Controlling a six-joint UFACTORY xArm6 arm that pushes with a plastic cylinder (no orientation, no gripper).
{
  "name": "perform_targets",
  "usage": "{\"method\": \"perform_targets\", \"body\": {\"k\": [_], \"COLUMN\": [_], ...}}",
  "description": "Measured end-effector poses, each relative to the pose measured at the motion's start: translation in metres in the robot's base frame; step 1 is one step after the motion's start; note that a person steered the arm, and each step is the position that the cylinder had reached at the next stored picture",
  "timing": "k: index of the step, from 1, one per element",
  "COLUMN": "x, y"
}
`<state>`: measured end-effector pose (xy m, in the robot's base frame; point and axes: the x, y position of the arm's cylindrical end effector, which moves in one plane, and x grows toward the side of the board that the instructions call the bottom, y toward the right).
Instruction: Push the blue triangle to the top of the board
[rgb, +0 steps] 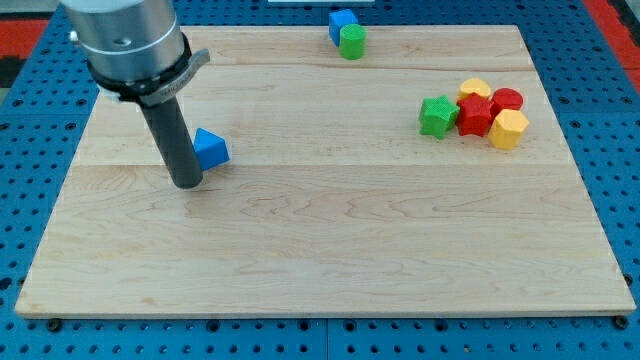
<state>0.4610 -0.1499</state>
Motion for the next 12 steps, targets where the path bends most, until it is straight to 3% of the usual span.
{"method": "perform_targets", "body": {"k": [12], "x": [-0.165], "y": [0.051]}}
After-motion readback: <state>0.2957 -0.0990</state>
